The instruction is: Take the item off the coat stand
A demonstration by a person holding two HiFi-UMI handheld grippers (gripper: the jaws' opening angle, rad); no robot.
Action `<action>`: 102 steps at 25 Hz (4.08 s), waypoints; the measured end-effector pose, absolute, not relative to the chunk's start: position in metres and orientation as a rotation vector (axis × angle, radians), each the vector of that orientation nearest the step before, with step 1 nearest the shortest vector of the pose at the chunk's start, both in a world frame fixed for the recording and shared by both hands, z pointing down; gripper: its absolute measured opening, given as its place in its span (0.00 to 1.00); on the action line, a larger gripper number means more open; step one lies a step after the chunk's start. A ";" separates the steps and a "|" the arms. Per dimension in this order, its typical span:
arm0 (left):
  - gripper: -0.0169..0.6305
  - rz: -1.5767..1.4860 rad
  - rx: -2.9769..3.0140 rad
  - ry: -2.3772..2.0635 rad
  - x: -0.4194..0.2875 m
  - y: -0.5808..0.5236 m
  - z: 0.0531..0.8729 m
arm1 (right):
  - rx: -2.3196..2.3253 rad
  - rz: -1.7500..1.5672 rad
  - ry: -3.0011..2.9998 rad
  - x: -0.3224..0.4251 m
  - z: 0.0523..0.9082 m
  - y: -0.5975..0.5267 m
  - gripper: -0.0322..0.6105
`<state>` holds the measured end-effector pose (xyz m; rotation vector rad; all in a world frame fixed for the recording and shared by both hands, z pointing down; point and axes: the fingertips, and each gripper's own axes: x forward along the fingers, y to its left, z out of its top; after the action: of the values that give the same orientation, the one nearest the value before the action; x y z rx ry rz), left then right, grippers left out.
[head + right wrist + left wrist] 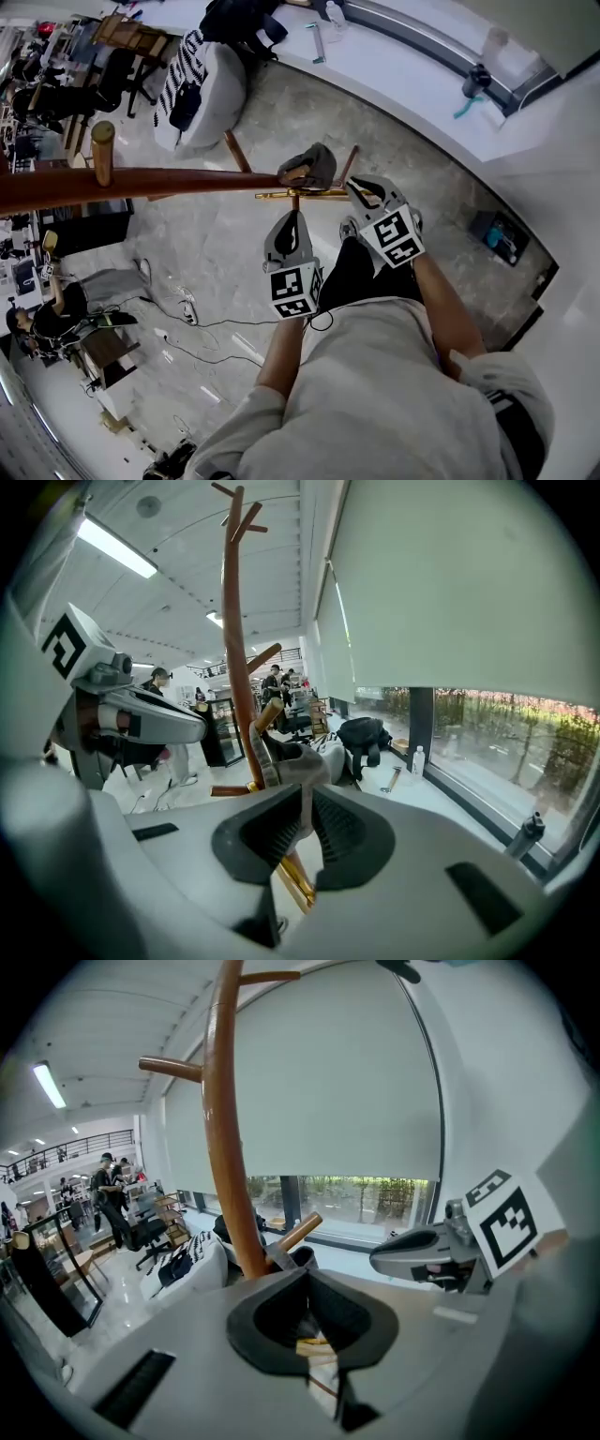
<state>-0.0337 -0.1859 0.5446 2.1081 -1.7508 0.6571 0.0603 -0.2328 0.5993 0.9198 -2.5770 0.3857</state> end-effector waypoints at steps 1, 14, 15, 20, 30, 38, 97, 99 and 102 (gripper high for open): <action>0.05 0.663 2.094 -1.760 -0.036 -0.185 0.547 | 0.905 0.378 -2.577 0.057 0.604 -0.233 0.07; 0.05 0.667 1.966 -1.858 -0.065 -0.174 0.550 | 0.712 0.350 -2.536 -0.007 0.646 -0.236 0.44; 0.05 0.663 1.959 -1.868 -0.068 -0.171 0.549 | 0.717 0.347 -2.522 -0.011 0.651 -0.237 0.45; 0.05 0.631 1.912 -1.913 -0.090 -0.156 0.549 | 0.759 0.301 -2.437 -0.025 0.670 -0.242 0.46; 0.05 0.593 1.900 -1.911 -0.101 -0.149 0.549 | 0.788 0.205 -2.447 -0.028 0.650 -0.240 0.18; 0.05 0.576 1.950 -1.893 -0.093 -0.151 0.546 | 0.804 0.093 -2.467 -0.017 0.620 -0.235 0.17; 0.05 0.269 2.764 -1.182 0.178 -0.216 0.400 | 2.125 0.059 -2.205 0.317 0.385 -0.159 0.14; 0.05 0.268 2.766 -1.187 0.177 -0.217 0.400 | 2.131 0.059 -2.204 0.318 0.384 -0.160 0.14; 0.05 0.277 2.758 -1.205 0.173 -0.218 0.402 | 2.129 0.070 -2.204 0.320 0.387 -0.160 0.14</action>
<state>0.1731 -0.2175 0.4021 2.7576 -1.2052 0.2774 0.3195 -0.1597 0.3868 2.1291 -2.2040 0.0703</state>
